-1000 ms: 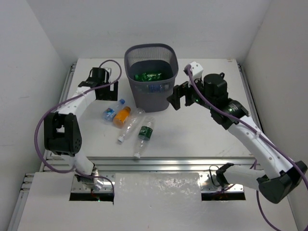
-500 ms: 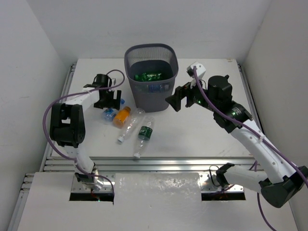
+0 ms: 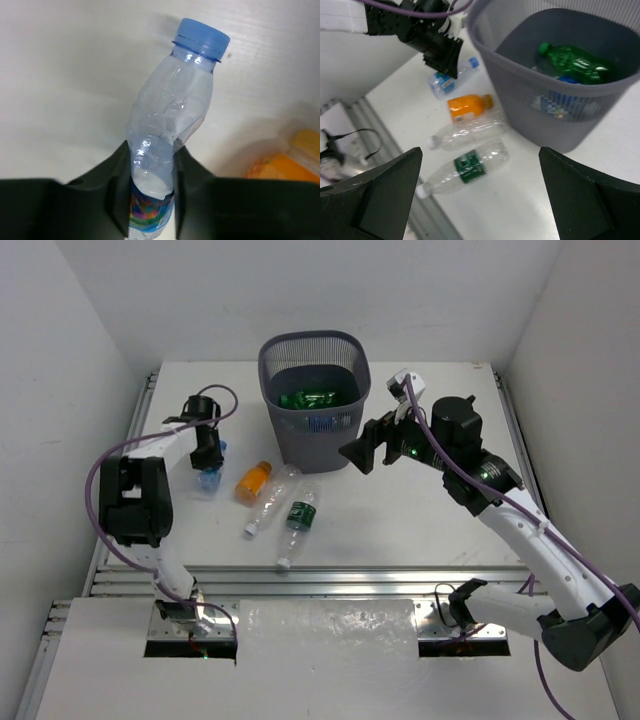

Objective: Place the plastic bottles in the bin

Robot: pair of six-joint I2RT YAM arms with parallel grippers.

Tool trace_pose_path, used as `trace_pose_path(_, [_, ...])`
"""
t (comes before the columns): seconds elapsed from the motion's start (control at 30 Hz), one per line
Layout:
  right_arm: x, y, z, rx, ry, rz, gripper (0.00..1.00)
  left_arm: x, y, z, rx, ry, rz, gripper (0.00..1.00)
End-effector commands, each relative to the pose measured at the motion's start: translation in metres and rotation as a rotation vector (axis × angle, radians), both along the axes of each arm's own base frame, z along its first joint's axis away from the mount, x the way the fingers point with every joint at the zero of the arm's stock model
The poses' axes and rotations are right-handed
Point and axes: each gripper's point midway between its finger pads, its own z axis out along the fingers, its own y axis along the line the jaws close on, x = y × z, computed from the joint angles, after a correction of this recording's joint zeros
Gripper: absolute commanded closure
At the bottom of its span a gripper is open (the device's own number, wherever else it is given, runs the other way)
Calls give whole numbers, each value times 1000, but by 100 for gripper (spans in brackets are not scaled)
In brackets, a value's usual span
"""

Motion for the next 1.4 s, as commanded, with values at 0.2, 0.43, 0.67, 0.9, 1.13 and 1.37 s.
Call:
trace_pose_path(0.2, [-73, 77, 80, 334, 29, 565, 1, -89, -114, 199, -537, -619, -398, 100])
trace_pose_path(0.43, [-91, 128, 110, 382, -60, 731, 1, -183, -183, 284, -910, -868, -864, 100])
trace_pose_path(0.67, [-80, 172, 110, 333, -86, 685, 1, -221, -201, 315, -998, -910, -1056, 100])
trace_pose_path(0.9, [-47, 194, 73, 236, -86, 478, 7, -217, -200, 331, -962, -958, -1042, 100])
trace_pose_path(1.13, [-51, 180, 67, 250, -110, 445, 100, -186, -187, 338, -877, -1006, -869, 89])
trace_pose_path(1.37, [-13, 143, 113, 200, -253, 209, 100, -143, -140, 314, -643, -1003, -497, 0])
